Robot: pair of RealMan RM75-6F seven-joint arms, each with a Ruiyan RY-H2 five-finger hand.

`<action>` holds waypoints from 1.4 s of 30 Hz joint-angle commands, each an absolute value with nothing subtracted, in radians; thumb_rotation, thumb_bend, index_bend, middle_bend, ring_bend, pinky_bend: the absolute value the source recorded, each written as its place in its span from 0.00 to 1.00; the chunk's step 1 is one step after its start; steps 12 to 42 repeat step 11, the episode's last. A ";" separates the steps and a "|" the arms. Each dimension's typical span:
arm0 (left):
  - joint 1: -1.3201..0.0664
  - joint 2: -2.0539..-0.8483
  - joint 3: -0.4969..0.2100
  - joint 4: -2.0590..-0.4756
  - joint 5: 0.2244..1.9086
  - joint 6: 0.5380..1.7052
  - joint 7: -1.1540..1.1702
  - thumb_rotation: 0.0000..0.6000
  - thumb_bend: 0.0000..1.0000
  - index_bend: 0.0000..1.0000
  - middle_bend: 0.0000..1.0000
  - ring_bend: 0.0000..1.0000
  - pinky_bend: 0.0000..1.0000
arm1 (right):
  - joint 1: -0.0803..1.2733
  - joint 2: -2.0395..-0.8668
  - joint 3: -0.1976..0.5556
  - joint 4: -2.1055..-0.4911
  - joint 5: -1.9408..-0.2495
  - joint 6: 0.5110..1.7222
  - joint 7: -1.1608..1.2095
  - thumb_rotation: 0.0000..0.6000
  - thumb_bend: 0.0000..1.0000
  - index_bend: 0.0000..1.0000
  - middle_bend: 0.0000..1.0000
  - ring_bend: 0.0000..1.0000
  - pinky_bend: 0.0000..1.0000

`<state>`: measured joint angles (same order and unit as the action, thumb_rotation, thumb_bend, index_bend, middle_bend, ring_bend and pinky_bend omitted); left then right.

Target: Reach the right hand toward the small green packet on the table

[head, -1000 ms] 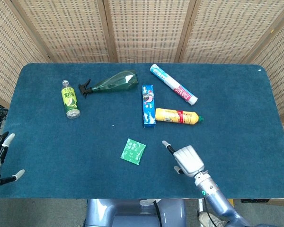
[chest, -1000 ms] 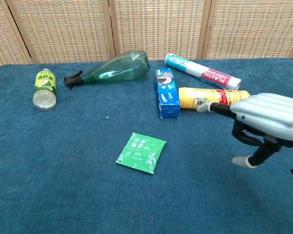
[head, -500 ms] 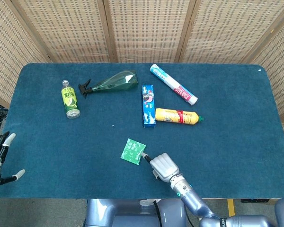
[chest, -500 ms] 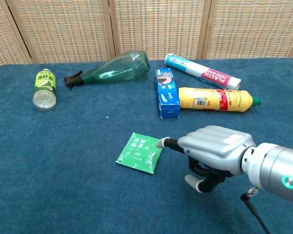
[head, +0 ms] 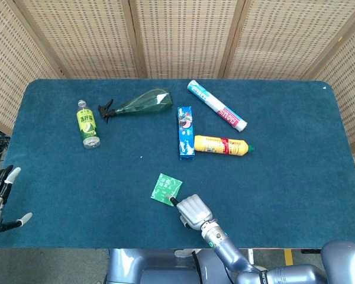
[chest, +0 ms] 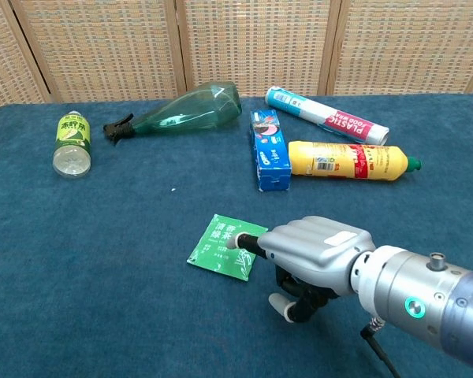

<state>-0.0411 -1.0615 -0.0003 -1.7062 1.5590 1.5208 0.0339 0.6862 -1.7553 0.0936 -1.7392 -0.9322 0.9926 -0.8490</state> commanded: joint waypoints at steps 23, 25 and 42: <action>-0.044 -1.061 -0.002 -1.704 1.553 1.515 0.030 0.99 0.04 0.00 0.00 0.00 0.00 | 0.741 -1.786 0.098 -1.727 -0.862 1.013 -0.861 1.00 0.67 0.06 0.97 0.98 0.81; -0.044 -1.061 -0.002 -1.704 1.553 1.515 0.030 0.99 0.04 0.00 0.00 0.00 0.00 | 0.741 -1.786 0.098 -1.727 -0.862 1.013 -0.861 1.00 0.67 0.06 0.97 0.98 0.81; -0.044 -1.061 -0.002 -1.704 1.553 1.515 0.030 0.99 0.04 0.00 0.00 0.00 0.00 | 0.741 -1.786 0.098 -1.727 -0.862 1.013 -0.861 1.00 0.67 0.06 0.97 0.98 0.81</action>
